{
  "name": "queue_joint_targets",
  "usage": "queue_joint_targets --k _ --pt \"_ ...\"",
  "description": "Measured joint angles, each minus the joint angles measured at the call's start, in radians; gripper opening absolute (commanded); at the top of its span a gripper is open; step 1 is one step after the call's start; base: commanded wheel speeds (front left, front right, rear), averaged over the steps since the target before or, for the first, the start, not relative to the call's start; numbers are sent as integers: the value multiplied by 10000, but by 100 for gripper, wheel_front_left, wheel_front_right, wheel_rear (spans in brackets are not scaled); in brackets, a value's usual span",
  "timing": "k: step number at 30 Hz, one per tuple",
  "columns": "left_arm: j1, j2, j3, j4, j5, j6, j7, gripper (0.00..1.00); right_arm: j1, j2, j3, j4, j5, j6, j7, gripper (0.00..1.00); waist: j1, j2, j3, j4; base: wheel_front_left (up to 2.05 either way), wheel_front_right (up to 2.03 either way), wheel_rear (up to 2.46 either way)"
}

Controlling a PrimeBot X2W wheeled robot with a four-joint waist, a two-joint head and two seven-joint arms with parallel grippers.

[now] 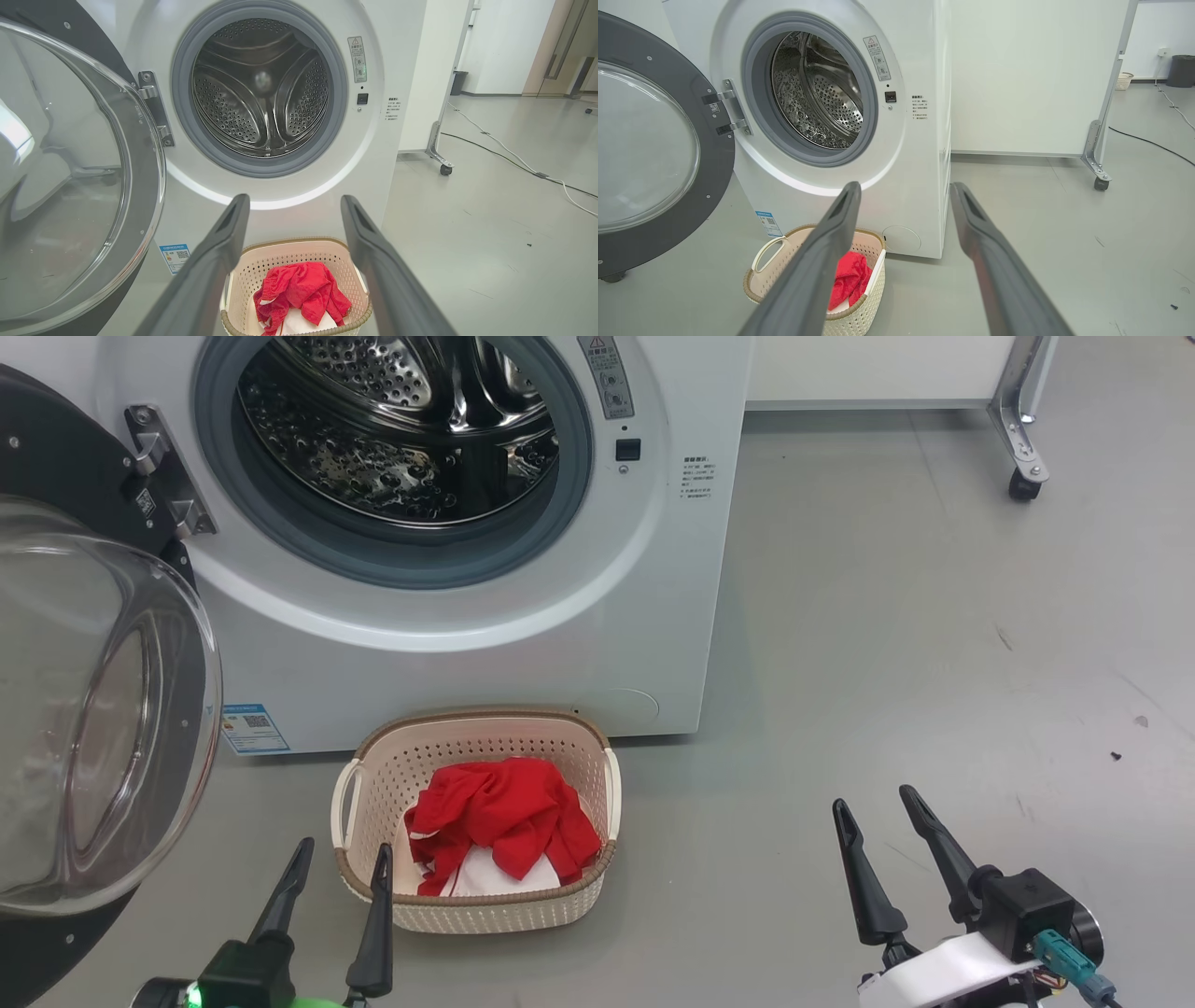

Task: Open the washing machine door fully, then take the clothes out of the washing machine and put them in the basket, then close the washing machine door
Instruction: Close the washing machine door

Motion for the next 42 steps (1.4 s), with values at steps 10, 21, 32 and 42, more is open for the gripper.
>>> queue_joint_targets --k 10,21,32,42 --pt "24 6 -25 -2 0 10 2 100 1 0 -2 42 0 0 0 100 0 0 -98 29 0 0 0" --pt "24 44 -153 -27 8 13 88 100 218 4 -205 8 -15 -2 0 100 0 0 -92 615 0 0 0" --pt "19 46 -102 -54 25 115 84 100 217 4 -232 -107 -105 0 0 100 0 0 -8 1772 0 0 0" --pt "-30 48 -94 -98 29 127 73 100 212 4 -236 -132 -119 10 0 100 0 0 97 3080 0 0 0"
